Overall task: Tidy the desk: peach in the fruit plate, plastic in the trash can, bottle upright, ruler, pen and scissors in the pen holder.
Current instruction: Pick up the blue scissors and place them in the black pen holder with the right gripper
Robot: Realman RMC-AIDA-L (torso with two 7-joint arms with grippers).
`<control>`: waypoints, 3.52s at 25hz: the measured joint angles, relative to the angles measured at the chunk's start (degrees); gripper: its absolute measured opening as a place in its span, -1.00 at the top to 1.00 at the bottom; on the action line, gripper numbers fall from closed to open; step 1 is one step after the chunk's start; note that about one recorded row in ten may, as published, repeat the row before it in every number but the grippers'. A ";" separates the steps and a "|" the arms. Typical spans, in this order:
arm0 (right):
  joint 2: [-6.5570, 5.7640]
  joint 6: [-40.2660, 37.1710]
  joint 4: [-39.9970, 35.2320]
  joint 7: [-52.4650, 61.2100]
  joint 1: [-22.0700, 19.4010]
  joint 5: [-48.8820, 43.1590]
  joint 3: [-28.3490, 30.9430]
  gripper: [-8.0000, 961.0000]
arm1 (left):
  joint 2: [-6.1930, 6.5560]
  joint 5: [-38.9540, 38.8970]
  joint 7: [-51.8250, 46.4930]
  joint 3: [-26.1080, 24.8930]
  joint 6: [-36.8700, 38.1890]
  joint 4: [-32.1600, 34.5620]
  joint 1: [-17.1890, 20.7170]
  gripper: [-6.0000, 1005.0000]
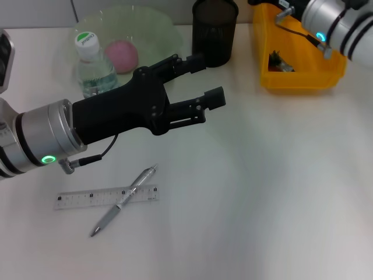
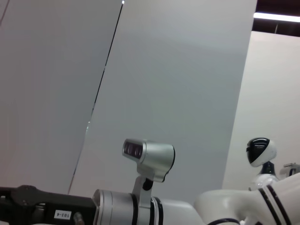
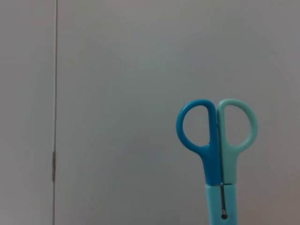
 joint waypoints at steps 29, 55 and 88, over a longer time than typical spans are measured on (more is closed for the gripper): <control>0.26 5.67 6.50 -5.90 3.38 0.16 0.67 0.57 | 0.10 -0.09 -0.98 -0.23 -2.79 -0.63 -1.38 -0.72; 0.26 7.79 6.67 -5.89 3.60 0.17 4.03 0.57 | -0.05 -0.08 -0.99 0.07 -2.88 -0.71 -1.73 -0.72; 0.26 5.34 6.59 -5.76 4.90 3.01 3.69 0.57 | -0.05 -0.08 -0.99 -0.34 -3.41 -0.80 -2.70 -0.72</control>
